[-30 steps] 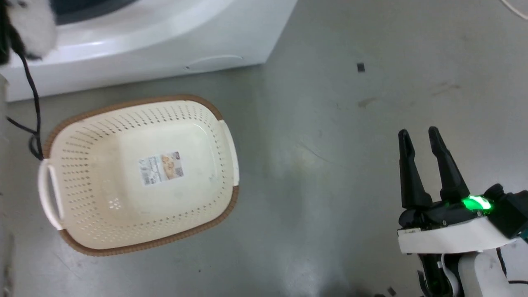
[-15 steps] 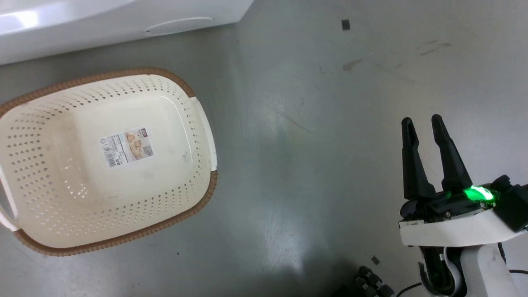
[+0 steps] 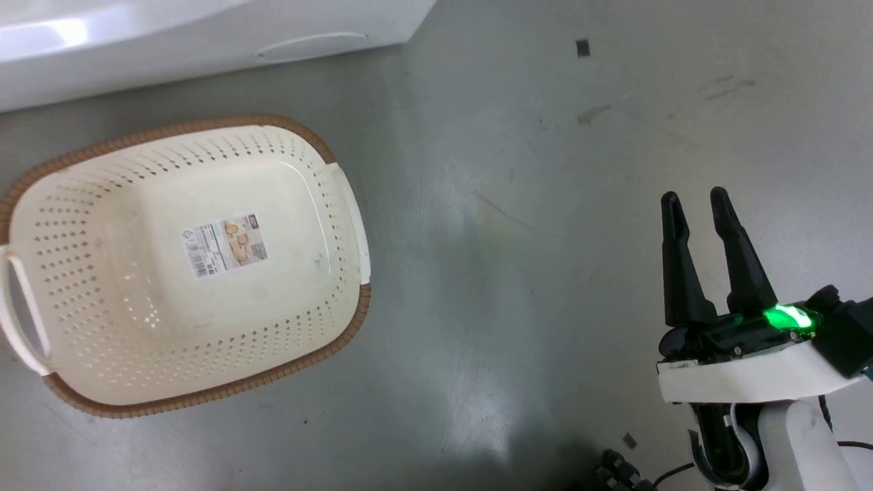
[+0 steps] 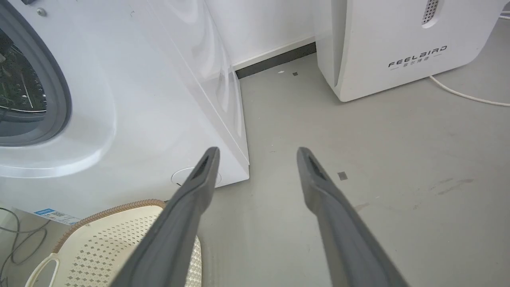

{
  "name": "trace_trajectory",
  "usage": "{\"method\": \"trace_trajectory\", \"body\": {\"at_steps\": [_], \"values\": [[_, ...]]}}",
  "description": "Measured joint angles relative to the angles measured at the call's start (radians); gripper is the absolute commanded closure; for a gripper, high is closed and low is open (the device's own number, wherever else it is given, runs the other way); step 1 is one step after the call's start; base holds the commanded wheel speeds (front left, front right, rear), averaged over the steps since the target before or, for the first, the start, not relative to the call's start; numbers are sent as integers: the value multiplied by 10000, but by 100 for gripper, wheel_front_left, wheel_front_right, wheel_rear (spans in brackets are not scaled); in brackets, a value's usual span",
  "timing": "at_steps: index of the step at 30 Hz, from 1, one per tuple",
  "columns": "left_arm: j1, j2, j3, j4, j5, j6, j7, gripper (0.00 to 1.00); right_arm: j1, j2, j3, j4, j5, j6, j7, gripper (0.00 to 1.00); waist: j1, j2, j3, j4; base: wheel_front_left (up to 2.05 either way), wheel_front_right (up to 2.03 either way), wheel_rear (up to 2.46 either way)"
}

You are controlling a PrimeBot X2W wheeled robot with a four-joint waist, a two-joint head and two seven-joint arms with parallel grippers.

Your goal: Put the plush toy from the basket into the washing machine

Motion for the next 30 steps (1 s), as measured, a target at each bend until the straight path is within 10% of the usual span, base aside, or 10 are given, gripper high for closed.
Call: {"method": "trace_trajectory", "body": {"at_steps": [30], "values": [[9705,-2119,1829,-5616,167,571,-2,0,1581,2,230,704,-991,0,-2,0,-2,0,-4553,1544,0,0,0]]}}
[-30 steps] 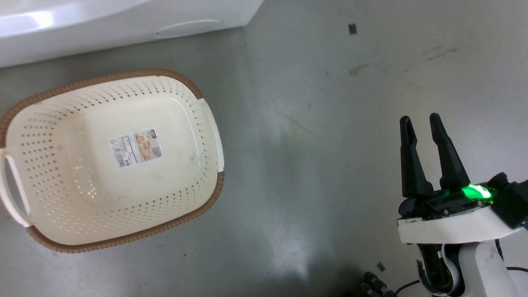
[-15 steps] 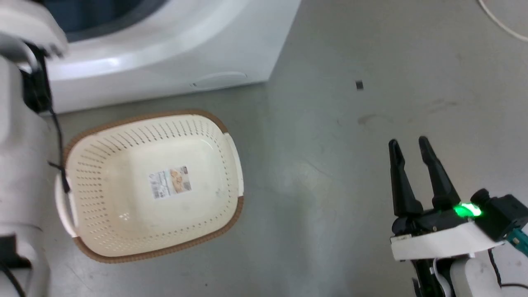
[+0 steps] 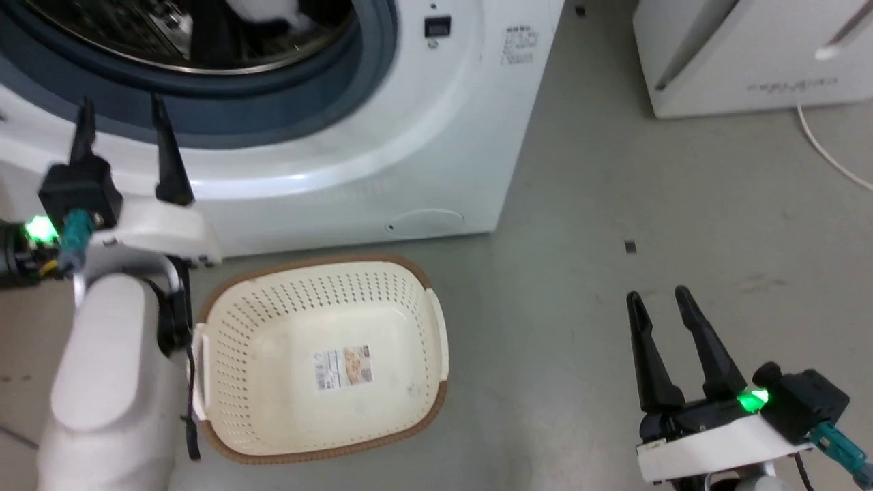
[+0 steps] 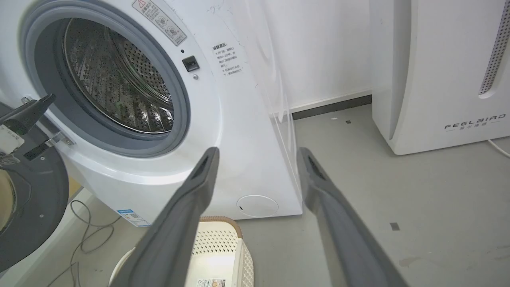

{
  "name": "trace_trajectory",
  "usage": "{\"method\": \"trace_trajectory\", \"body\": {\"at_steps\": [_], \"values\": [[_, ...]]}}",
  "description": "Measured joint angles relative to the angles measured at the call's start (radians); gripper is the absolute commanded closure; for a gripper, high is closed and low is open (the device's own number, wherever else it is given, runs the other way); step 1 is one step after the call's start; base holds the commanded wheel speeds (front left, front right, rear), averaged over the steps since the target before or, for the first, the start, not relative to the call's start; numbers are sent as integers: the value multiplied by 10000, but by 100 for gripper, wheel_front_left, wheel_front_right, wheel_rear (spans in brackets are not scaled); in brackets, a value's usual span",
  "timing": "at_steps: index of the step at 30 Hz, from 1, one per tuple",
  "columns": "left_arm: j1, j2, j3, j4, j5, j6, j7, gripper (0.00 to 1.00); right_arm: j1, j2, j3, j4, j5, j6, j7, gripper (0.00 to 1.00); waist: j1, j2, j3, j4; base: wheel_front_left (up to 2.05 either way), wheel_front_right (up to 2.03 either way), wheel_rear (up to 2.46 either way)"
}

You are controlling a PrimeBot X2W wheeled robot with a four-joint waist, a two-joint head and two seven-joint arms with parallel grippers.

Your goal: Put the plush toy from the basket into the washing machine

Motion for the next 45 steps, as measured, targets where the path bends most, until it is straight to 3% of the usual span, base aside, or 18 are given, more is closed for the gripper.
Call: {"method": "trace_trajectory", "body": {"at_steps": [15,24,33,34,45], "values": [[4205,-1104,591,-2792,817,-102,2,0,1128,-2,-640,-40,-965,0,0,0,-1,0,-2062,701,0,0,0],[6280,-1567,709,-3166,1081,-351,2,0,1748,-2,-905,-412,-1645,0,0,0,-2,0,-3008,1021,0,0,0],[6900,-1701,792,-3371,1174,-729,2,0,1821,-2,-1131,-535,-1691,0,0,0,-1,0,-3453,1383,0,0,0],[6915,-1714,790,-3371,1179,-756,2,100,1825,-2,-1149,-535,-1691,0,0,100,-1,0,-3479,1412,0,0,0],[6913,-1708,742,-3371,1172,-784,136,100,1797,-2,-1147,-520,-1720,2,119,100,0,0,-3468,1398,0,0,0]]}}
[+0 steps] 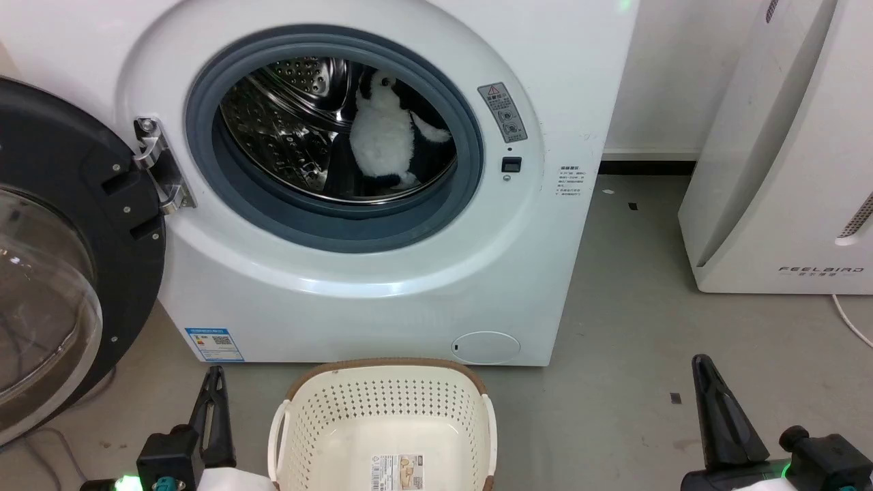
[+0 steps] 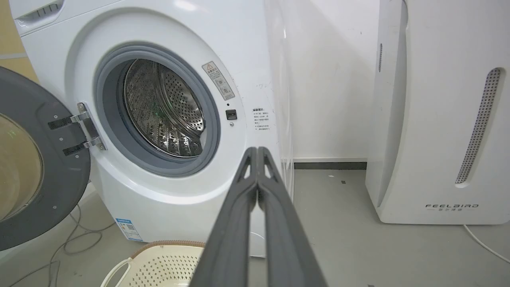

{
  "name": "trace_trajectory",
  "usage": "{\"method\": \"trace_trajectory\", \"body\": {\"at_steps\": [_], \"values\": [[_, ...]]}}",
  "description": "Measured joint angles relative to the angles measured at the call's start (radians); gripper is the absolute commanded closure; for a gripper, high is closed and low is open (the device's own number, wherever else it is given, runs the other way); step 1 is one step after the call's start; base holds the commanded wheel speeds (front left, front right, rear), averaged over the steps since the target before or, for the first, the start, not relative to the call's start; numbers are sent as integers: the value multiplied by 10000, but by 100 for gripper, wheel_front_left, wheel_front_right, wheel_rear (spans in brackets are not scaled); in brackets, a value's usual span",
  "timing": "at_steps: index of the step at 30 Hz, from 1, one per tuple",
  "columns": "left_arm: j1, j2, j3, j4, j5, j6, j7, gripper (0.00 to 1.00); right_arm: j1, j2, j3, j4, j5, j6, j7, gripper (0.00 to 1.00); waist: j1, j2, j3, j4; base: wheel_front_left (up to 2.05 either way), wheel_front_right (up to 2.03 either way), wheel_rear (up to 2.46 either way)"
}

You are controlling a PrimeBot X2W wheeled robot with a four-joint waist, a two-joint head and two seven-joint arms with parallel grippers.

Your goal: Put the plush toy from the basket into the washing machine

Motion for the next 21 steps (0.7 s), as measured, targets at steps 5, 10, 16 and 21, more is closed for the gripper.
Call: {"method": "trace_trajectory", "body": {"at_steps": [5,10,16,21], "values": [[-2,-6,-10,-44,2,-38,104,100,-8,0,-4,6,-52,0,119,100,0,0,11,-13,0,0,0],[-5,-15,-15,-94,4,-79,217,100,-33,0,-10,15,-157,0,217,100,1,0,23,-25,0,0,0],[-16,-58,-25,-148,23,-119,316,100,-43,0,-19,21,-280,0,328,100,1,0,36,-39,0,0,0],[-34,-86,-38,-190,77,-163,416,100,-106,0,-27,33,-318,0,426,100,1,0,46,-51,0,0,0]]}}
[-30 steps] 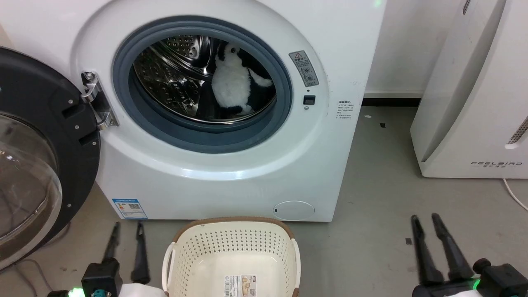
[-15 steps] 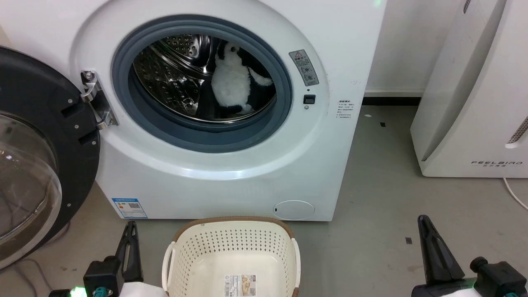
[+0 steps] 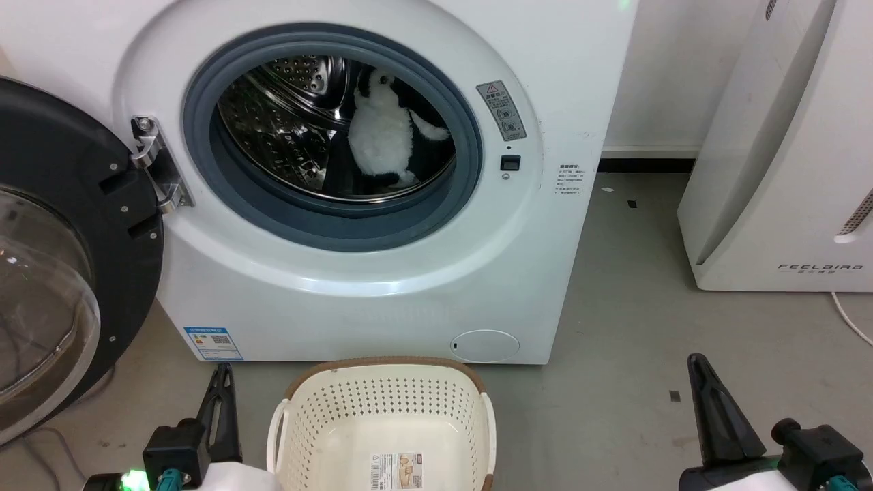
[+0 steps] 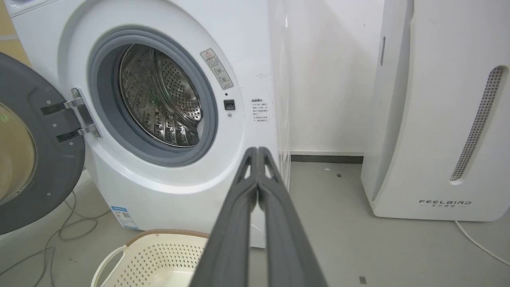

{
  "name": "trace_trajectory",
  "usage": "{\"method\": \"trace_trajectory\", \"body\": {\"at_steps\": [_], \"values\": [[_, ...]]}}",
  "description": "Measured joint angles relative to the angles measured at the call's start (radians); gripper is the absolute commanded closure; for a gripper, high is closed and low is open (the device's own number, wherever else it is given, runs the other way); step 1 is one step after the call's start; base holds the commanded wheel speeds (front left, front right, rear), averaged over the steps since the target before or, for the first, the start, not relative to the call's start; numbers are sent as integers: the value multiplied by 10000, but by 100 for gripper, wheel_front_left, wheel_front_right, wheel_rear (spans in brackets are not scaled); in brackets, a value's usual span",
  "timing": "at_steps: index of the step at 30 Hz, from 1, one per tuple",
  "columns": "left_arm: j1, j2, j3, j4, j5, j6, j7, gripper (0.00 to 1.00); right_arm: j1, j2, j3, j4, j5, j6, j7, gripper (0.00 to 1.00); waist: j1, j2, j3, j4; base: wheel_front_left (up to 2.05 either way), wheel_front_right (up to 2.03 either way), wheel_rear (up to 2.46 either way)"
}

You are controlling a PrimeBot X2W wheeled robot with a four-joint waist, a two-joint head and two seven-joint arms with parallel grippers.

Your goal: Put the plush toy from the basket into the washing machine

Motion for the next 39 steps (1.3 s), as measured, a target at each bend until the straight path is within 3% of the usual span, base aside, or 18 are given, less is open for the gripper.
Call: {"method": "trace_trajectory", "body": {"at_steps": [39], "values": [[-165,-169,-58,-347,105,-305,798,100,-382,0,-50,104,-602,-2,796,100,0,0,85,-92,0,0,0]]}}
